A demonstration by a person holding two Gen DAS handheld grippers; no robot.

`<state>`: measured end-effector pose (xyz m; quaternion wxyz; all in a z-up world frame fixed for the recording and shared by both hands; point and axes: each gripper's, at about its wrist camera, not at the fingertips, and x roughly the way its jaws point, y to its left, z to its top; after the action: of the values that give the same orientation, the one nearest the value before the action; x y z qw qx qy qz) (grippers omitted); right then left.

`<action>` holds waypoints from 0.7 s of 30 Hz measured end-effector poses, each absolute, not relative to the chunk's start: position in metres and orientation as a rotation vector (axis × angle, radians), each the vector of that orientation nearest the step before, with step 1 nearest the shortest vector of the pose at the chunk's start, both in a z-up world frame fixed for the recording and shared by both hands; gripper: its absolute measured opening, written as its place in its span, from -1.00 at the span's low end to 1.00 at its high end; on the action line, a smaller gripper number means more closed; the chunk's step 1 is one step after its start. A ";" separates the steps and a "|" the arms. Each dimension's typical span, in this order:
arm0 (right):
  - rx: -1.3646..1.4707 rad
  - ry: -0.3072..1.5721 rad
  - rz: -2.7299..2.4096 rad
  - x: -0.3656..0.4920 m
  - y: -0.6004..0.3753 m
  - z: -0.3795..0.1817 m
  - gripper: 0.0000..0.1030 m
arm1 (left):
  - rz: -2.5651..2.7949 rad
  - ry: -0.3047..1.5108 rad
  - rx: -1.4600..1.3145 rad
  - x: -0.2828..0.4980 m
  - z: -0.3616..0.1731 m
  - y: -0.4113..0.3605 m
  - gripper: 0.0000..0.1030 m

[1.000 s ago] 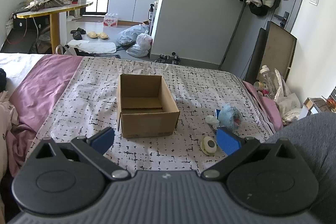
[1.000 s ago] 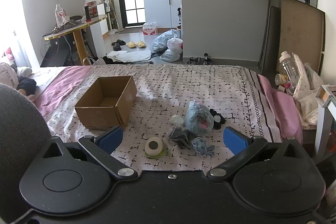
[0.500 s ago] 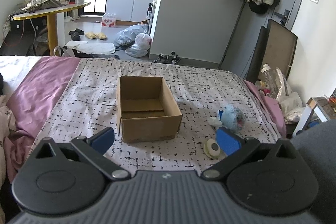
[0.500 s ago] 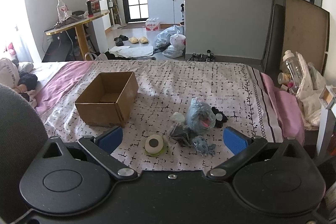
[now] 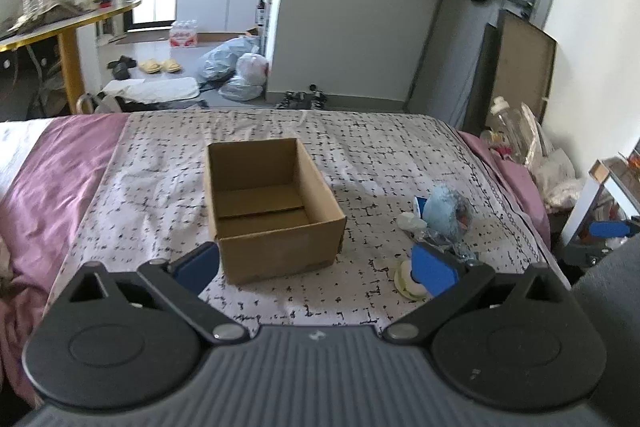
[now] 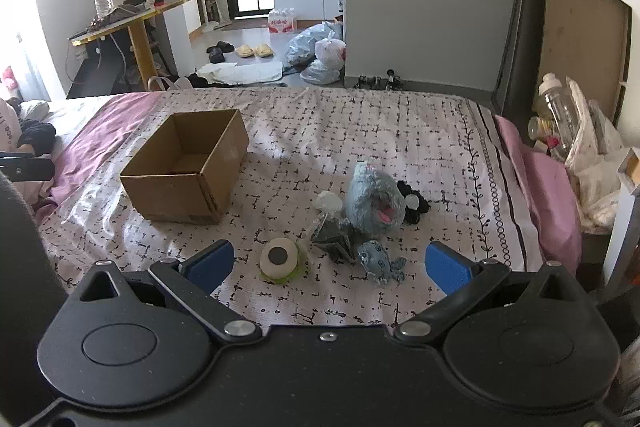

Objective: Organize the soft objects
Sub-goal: 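Grasp the round cushion with the left tool while the right tool grasps the denim fish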

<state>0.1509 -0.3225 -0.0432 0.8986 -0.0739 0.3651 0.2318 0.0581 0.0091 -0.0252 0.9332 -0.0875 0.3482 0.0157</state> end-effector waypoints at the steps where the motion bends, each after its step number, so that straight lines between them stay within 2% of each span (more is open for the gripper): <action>1: -0.151 0.760 0.479 0.153 -0.323 -0.045 1.00 | 0.020 0.713 -0.174 0.062 -0.027 0.008 0.97; 16: -0.095 0.842 0.391 0.187 -0.341 -0.076 1.00 | -0.108 0.787 -0.079 0.122 -0.053 -0.007 0.91; 21: -0.063 0.864 0.374 0.201 -0.344 -0.085 1.00 | -0.199 0.841 -0.106 0.145 -0.067 -0.011 0.80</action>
<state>0.2009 -0.3441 -0.0850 0.8909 -0.0305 0.4160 0.1800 0.1451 -0.0114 -0.0665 0.9067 -0.0516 0.4075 -0.0962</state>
